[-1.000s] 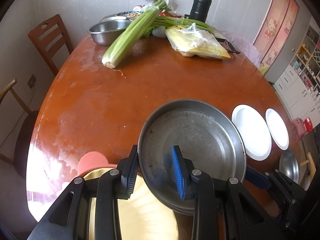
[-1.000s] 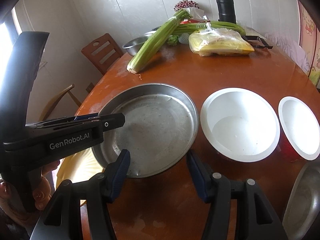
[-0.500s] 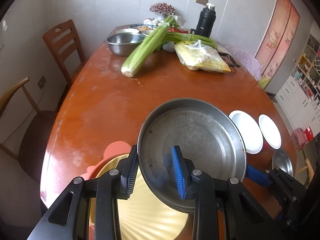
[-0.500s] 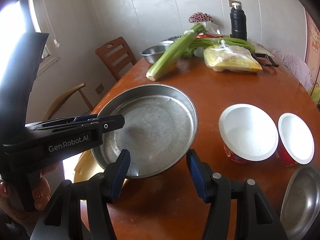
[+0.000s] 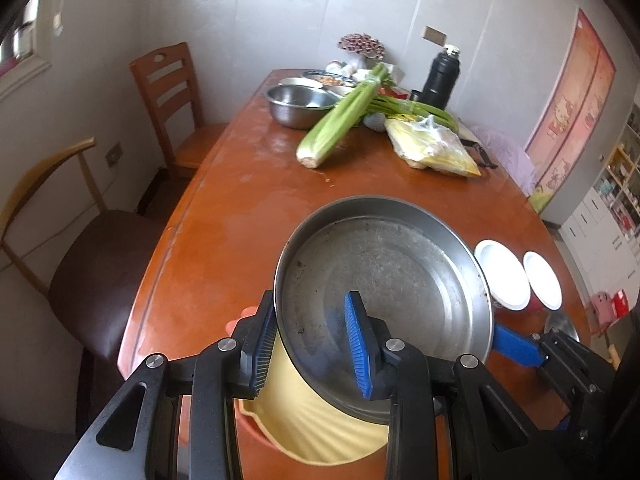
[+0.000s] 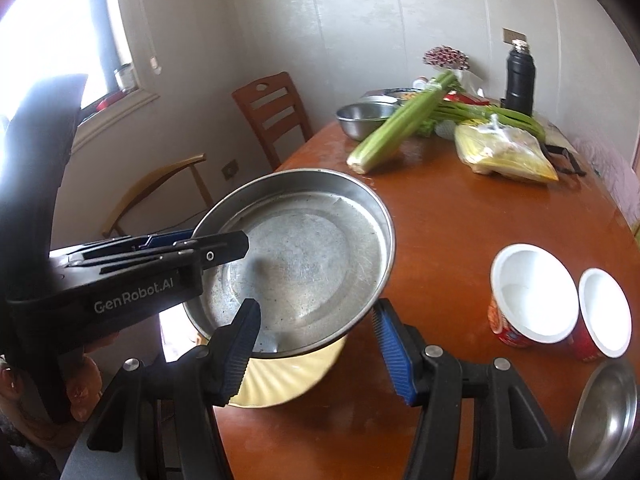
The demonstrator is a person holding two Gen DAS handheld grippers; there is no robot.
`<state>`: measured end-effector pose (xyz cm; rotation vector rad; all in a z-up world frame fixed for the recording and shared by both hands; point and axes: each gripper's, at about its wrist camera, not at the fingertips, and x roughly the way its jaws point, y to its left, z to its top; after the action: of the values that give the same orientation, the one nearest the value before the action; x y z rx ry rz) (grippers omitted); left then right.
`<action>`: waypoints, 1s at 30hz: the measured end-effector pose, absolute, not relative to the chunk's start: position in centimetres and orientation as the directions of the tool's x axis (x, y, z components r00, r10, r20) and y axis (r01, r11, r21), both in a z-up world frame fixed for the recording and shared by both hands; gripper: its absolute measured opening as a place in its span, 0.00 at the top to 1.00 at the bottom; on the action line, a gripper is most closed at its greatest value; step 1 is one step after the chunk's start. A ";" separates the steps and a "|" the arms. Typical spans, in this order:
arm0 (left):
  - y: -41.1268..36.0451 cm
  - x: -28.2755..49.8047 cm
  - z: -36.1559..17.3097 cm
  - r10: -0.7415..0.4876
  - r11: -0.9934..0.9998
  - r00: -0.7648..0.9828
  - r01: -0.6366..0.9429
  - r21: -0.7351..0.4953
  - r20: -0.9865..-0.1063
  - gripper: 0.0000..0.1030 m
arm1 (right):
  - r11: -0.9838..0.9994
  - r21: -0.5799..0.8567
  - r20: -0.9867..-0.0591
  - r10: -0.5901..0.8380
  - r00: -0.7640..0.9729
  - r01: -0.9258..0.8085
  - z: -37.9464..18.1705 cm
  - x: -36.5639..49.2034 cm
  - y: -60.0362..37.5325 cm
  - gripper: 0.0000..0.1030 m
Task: Organize plates and bowls
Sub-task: 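Lift the steel pan with the left gripper over the yellow shell plate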
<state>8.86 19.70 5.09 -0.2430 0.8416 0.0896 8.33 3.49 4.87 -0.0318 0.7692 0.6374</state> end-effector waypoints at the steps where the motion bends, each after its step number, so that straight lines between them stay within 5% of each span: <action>1: 19.9 8.6 4.9 -0.017 0.967 0.663 -0.181 -0.182 -0.748 0.68 | 0.809 0.196 -0.657 0.527 0.539 -0.554 4.9 8.3 3.7 0.43; 30: 20.2 6.6 -0.1 -0.003 0.942 0.582 -0.271 -0.197 -0.813 0.67 | 0.772 0.178 -0.718 0.526 0.456 -0.610 1.8 7.2 4.7 0.43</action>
<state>6.60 20.20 -0.11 -0.3165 0.9410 0.1593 7.21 4.65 1.77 -0.1102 0.8443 0.7022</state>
